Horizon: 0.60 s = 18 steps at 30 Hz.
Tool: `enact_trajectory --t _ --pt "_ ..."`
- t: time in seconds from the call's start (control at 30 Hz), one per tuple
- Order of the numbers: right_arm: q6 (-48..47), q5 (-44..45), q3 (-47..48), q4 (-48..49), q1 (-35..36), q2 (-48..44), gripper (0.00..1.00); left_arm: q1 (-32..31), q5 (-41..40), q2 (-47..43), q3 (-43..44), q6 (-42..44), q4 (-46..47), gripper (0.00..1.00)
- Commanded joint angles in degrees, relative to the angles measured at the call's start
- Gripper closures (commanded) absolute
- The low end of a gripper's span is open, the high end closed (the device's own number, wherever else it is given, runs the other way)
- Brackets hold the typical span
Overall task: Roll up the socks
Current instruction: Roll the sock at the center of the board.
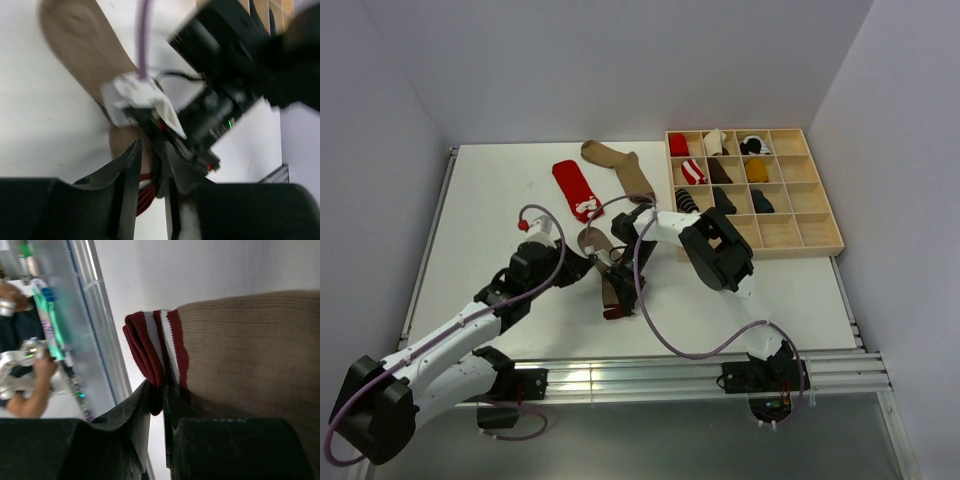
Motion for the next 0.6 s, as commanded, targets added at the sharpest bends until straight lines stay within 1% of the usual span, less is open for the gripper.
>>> enact_trajectory --t 0.0,0.1,0.13,0.27,0.3,0.4,0.57 --pt "-2.3 -4.9 5.7 -9.0 -1.2 3.0 0.81 -4.4 -2.7 -0.5 -5.8 1.2 13.6 0.71" --pt "-2.6 -5.3 7.9 -11.6 -2.0 5.9 0.8 -6.2 -2.2 0.9 -9.8 1.7 18.9 0.67" --pt "-2.5 -5.3 8.3 -11.9 -2.3 7.1 0.81 -7.2 -2.0 1.3 -10.7 2.0 22.3 0.66" --pt "-3.3 -6.5 9.8 -13.7 -3.5 9.8 0.81 -9.9 -1.7 3.9 -13.9 4.2 29.1 0.64" --pt "-4.1 -6.7 10.5 -15.5 -3.8 10.2 0.81 -10.3 -1.5 5.1 -14.8 4.5 30.4 0.63" --pt "-5.6 -7.1 11.5 -17.7 -4.5 11.6 0.82 -11.6 0.3 7.9 -15.8 6.2 35.0 0.61" --pt "-5.4 -6.8 11.7 -17.7 -5.1 11.6 0.82 -13.3 2.3 12.8 -16.5 7.4 40.3 0.59"
